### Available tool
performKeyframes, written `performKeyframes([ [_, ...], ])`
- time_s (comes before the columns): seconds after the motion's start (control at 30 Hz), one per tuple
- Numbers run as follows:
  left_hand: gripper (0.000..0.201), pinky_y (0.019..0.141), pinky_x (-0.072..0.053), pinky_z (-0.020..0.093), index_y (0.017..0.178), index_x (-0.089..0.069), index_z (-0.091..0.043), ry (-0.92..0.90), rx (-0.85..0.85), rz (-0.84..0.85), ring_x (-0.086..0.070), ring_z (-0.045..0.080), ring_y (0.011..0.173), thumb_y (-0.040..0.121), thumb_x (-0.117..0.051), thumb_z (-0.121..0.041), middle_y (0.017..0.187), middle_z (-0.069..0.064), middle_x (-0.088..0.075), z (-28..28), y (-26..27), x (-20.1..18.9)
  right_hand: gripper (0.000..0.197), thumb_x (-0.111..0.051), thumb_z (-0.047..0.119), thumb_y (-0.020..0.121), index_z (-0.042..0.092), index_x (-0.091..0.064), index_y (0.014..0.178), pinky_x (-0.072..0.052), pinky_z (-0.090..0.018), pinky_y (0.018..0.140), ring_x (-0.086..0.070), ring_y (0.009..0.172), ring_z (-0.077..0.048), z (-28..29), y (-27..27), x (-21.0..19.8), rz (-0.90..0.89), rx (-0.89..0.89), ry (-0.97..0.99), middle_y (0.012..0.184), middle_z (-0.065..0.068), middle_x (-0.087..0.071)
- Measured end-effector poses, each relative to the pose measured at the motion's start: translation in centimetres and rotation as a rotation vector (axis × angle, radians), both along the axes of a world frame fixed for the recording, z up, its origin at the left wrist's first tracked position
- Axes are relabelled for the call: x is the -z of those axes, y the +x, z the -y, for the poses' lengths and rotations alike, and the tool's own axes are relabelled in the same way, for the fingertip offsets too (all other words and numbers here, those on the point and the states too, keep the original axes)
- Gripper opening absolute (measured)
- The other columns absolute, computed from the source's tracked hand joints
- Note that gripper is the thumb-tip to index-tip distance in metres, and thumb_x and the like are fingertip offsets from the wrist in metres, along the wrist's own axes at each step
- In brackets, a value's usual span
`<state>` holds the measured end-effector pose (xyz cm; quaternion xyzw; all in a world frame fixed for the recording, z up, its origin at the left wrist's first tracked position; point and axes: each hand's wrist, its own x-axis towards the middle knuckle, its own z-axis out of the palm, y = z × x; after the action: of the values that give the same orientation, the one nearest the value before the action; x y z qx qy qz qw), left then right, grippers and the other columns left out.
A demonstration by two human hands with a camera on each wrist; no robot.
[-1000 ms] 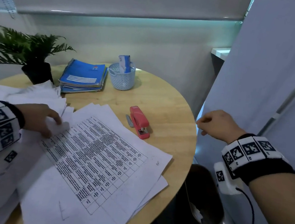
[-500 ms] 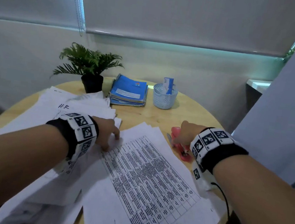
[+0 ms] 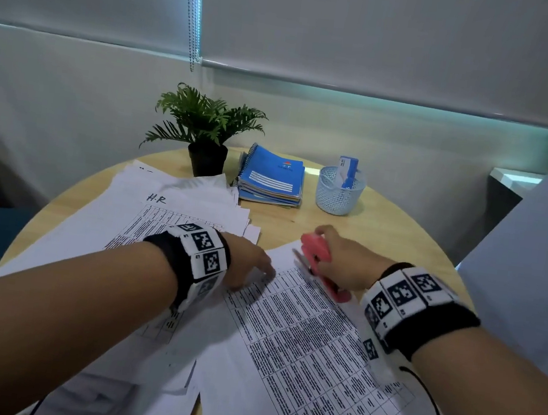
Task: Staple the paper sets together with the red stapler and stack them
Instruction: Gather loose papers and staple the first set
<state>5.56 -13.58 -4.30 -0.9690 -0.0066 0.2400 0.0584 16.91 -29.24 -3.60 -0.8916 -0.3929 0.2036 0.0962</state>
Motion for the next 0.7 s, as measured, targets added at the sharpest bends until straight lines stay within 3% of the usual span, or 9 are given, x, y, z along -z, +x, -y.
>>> performKeyframes([
  [0.1,0.056,0.112,-0.028,0.037,0.147,-0.026,-0.034,-0.037,0.0,-0.012,-0.03,0.019,0.138,0.095,-0.042,-0.018,0.156,-0.01,-0.019,-0.2,-0.2,0.1,0.057,-0.047,0.022,0.096,0.014,-0.018,0.144,-0.04,-0.03,0.078,-0.052,0.091,-0.025,-0.5,-1.1,1.4,-0.007,-0.065,-0.117,0.125,-0.019,-0.055],
  [0.2,0.06,0.113,-0.028,0.035,0.147,-0.023,-0.037,-0.042,-0.017,-0.031,-0.032,0.019,0.137,0.094,-0.044,-0.017,0.156,-0.013,-0.017,-0.6,-0.3,0.6,0.055,-0.045,0.02,0.095,0.016,-0.019,0.144,-0.039,-0.031,0.076,-0.055,0.097,-0.03,-1.0,-1.3,2.2,0.009,-0.055,-0.112,0.123,-0.02,-0.055],
  [0.37,0.061,0.111,-0.031,0.036,0.146,-0.023,-0.04,-0.046,-0.024,-0.037,-0.037,0.021,0.134,0.093,-0.044,-0.017,0.155,-0.014,-0.018,-0.7,-0.2,0.7,0.056,-0.045,0.017,0.096,0.018,-0.017,0.144,-0.037,-0.029,0.074,-0.05,0.088,-0.025,-1.5,-1.3,2.8,0.012,-0.065,-0.108,0.124,-0.02,-0.055],
  [0.57,0.061,0.112,-0.03,0.038,0.146,-0.022,-0.04,-0.053,-0.04,-0.045,-0.034,0.02,0.136,0.094,-0.044,-0.017,0.155,-0.015,-0.017,-0.7,-0.1,0.7,0.052,-0.036,0.023,0.101,0.02,-0.012,0.147,-0.037,-0.032,0.077,-0.054,0.107,-0.032,-1.9,-1.6,3.9,0.058,-0.041,-0.133,0.127,-0.021,-0.05],
  [0.7,0.059,0.112,-0.031,0.036,0.146,-0.022,-0.04,-0.063,-0.042,-0.034,-0.035,0.02,0.136,0.095,-0.041,-0.019,0.155,-0.015,-0.018,-0.7,-0.2,0.7,0.053,-0.036,0.025,0.102,0.019,-0.011,0.148,-0.038,-0.034,0.078,-0.054,0.108,-0.032,-2.1,-1.7,4.1,0.066,-0.028,-0.148,0.127,-0.023,-0.048],
])
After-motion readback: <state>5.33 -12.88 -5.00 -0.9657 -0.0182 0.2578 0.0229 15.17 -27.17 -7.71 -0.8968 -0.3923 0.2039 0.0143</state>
